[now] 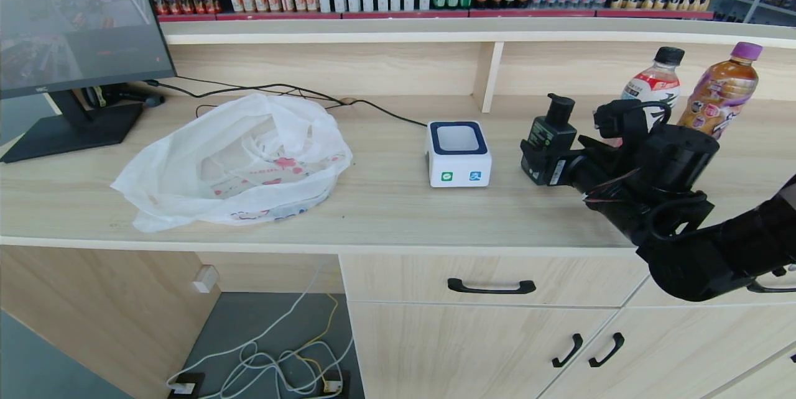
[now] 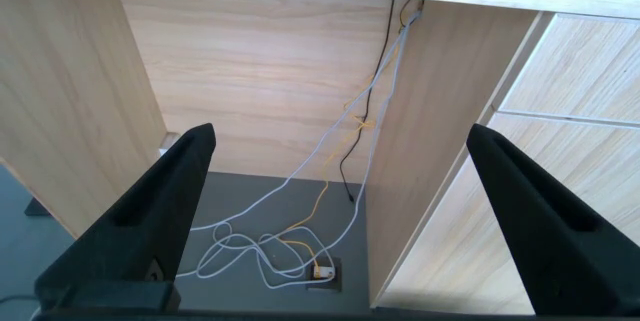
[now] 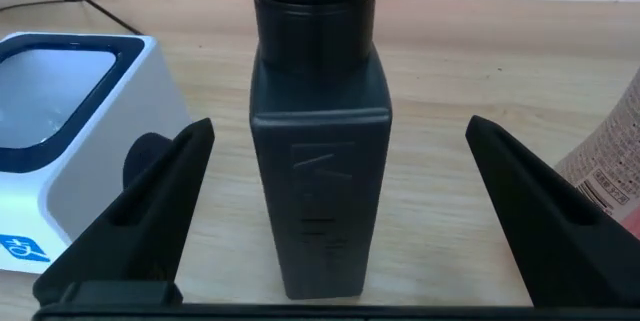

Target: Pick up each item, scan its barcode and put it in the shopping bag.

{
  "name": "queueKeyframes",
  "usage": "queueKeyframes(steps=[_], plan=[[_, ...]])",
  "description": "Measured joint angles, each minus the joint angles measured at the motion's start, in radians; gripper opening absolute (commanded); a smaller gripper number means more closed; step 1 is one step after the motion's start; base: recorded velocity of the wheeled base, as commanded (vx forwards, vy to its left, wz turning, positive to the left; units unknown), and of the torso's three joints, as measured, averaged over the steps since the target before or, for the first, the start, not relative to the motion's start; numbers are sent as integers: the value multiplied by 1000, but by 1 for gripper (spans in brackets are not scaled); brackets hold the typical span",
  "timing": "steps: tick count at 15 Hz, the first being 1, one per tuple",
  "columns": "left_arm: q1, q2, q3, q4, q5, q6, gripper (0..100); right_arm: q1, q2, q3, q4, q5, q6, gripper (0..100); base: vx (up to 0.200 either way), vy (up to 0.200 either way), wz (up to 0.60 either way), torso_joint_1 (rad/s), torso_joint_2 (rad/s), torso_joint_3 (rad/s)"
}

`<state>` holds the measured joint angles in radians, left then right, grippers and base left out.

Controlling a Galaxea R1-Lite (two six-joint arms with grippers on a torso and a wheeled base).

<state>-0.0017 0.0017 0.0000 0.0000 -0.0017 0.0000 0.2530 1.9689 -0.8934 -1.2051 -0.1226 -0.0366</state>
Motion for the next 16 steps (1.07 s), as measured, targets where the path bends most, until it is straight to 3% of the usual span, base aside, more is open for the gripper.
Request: queueKeyframes(steps=[16], plan=[[0, 0, 0, 0, 0, 0, 100, -53, 86, -114, -3, 36, -3, 100, 0, 0, 0, 0, 0, 0]])
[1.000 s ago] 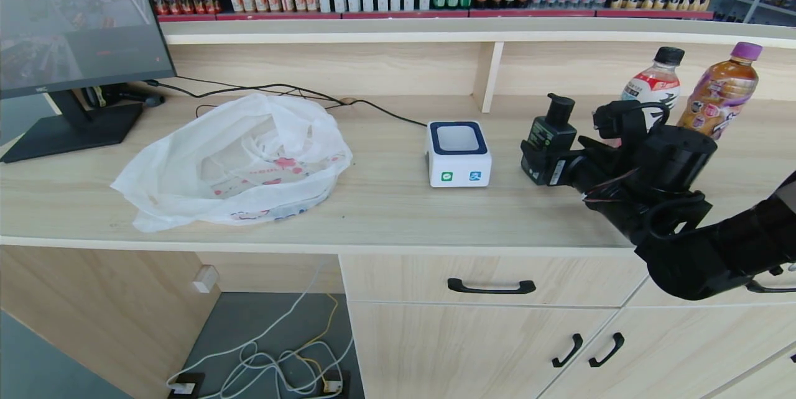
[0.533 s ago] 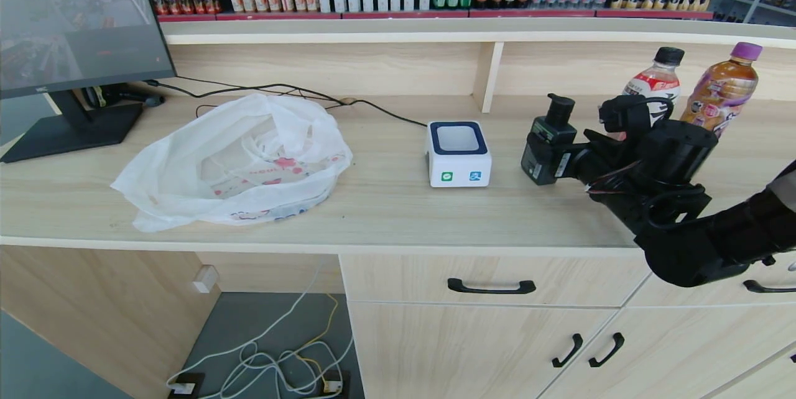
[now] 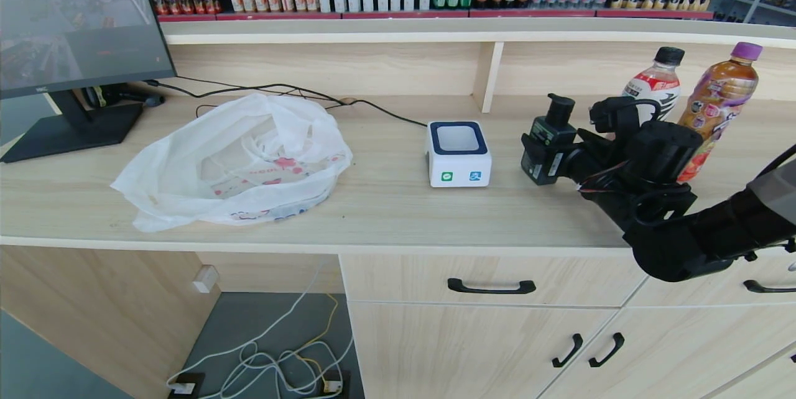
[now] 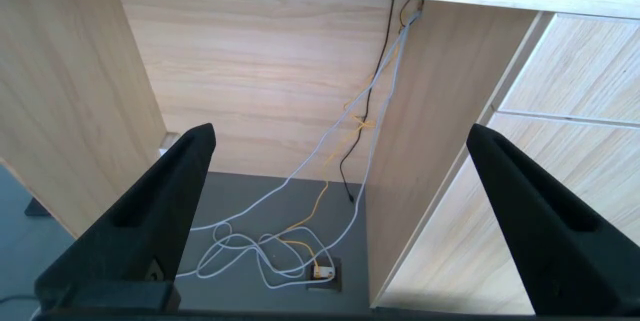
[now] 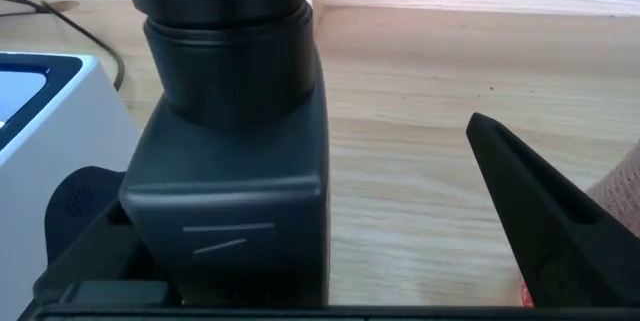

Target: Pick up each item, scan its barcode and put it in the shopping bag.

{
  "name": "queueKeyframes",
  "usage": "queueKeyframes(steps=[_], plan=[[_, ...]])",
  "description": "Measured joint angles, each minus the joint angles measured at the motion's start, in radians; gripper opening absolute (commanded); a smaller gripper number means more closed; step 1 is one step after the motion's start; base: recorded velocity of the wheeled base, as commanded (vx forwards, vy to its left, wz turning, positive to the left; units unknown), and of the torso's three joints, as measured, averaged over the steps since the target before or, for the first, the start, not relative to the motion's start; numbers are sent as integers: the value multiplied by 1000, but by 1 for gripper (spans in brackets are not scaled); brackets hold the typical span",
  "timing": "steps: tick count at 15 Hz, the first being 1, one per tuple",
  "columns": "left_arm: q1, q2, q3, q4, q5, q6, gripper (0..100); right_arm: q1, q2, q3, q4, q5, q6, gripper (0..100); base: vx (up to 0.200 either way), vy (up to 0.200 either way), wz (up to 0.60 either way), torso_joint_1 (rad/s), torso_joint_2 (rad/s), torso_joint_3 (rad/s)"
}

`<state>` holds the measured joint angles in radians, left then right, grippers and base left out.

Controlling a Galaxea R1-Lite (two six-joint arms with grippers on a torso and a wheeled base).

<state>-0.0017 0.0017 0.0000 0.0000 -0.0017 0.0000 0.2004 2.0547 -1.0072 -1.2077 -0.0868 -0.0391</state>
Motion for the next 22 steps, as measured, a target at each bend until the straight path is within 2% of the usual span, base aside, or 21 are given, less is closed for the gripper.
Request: queueKeyframes(steps=[1, 14, 18, 22], plan=[[0, 0, 0, 0, 0, 0, 100, 0, 3, -2, 0, 0, 0, 0, 0, 0, 0, 0, 0, 0], [1, 0, 0, 0, 0, 0, 100, 29, -14, 1, -27, -4, -12, 0, 0, 0, 0, 0, 0, 0], [0, 0, 0, 0, 0, 0, 100, 53, -90, 66, -41, -3, -12, 0, 0, 0, 0, 0, 0, 0], [0, 0, 0, 0, 0, 0, 100, 87, -219, 189, -64, -2, -12, 0, 0, 0, 0, 0, 0, 0]])
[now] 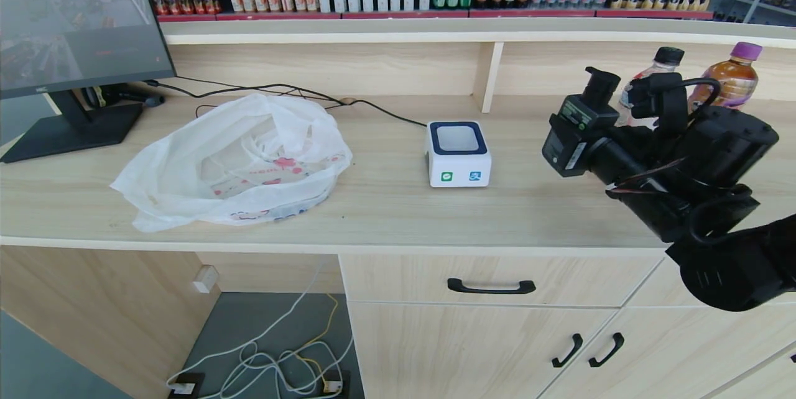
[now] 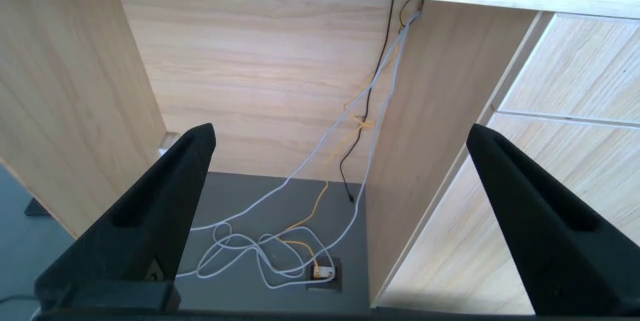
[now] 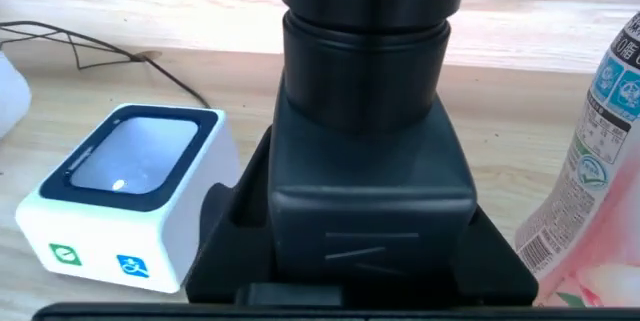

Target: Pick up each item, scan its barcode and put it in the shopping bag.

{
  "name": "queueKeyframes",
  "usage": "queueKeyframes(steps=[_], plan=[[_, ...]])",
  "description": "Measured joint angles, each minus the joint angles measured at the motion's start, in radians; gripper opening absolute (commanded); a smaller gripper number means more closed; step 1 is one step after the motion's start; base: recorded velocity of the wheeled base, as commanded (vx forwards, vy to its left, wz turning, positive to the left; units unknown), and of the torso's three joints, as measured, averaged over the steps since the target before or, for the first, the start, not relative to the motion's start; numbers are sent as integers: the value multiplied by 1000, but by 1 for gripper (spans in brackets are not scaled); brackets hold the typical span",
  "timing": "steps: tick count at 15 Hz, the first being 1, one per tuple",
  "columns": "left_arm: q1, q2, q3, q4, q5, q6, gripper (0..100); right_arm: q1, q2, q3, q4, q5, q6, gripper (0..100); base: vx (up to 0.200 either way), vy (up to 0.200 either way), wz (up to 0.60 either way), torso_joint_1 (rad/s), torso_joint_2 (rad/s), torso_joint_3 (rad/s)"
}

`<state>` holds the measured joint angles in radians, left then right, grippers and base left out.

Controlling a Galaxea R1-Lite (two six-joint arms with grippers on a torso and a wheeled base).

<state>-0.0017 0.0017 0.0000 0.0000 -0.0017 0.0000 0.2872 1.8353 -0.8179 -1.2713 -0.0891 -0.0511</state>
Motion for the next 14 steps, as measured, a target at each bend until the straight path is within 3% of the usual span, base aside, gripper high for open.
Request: queueKeyframes(steps=[5, 14], plan=[[1, 0, 0, 0, 0, 0, 100, 92, -171, 181, -13, -3, 0, 0, 0, 0, 0, 0, 0, 0], [0, 0, 0, 0, 0, 0, 100, 183, -394, 339, -4, 4, 2, 0, 0, 0, 0, 0, 0, 0]])
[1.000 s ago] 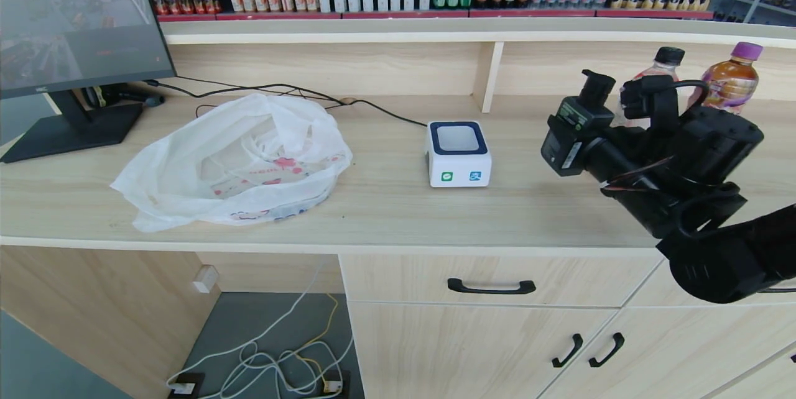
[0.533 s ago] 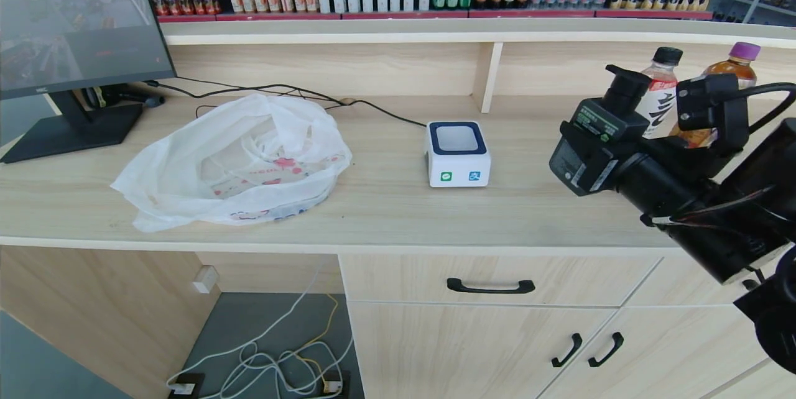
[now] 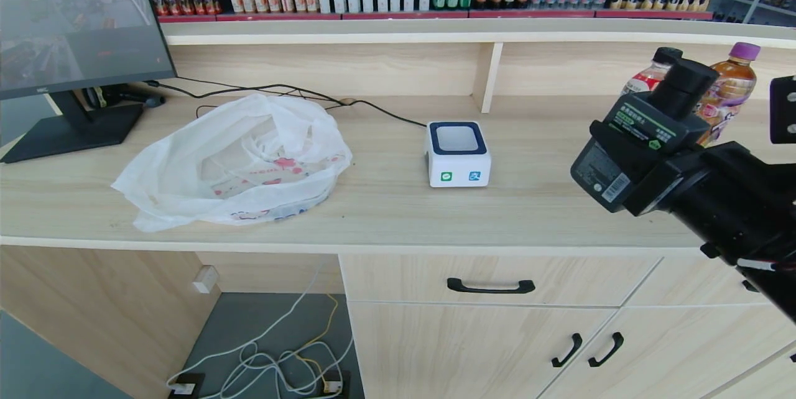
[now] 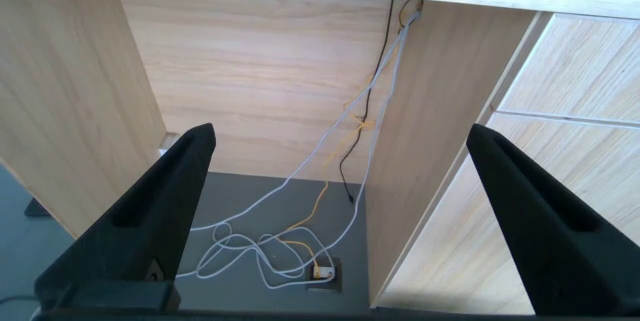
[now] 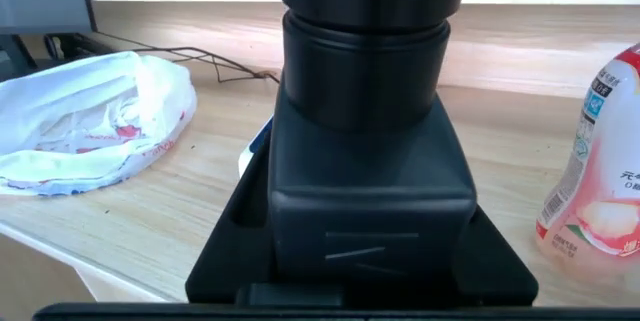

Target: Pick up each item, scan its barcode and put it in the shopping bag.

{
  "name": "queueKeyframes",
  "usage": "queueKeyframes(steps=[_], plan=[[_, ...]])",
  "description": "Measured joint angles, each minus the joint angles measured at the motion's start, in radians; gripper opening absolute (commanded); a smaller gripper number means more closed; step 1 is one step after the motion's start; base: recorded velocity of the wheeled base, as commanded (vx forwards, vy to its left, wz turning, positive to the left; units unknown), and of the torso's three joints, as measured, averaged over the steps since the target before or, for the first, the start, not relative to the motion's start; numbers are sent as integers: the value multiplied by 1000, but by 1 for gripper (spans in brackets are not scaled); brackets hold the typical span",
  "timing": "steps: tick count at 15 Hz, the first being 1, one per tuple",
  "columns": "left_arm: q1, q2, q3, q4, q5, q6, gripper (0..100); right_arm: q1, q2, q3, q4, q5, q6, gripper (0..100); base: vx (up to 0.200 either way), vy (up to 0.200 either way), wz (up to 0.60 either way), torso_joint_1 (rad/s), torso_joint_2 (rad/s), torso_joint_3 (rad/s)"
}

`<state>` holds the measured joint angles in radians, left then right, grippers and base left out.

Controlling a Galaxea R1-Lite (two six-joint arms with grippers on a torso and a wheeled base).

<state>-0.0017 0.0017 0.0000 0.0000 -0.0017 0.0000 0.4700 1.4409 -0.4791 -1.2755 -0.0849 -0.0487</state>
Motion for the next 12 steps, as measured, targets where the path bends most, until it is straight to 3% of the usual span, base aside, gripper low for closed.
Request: queueKeyframes(steps=[5, 9, 12], plan=[[0, 0, 0, 0, 0, 0, 100, 88, -42, -55, 44, 45, 107, 0, 0, 0, 0, 0, 0, 0], [0, 0, 0, 0, 0, 0, 100, 126, -3, -153, 45, 283, 256, 0, 0, 0, 0, 0, 0, 0], [0, 0, 0, 0, 0, 0, 100, 136, 31, -166, 29, 378, 396, 0, 0, 0, 0, 0, 0, 0]])
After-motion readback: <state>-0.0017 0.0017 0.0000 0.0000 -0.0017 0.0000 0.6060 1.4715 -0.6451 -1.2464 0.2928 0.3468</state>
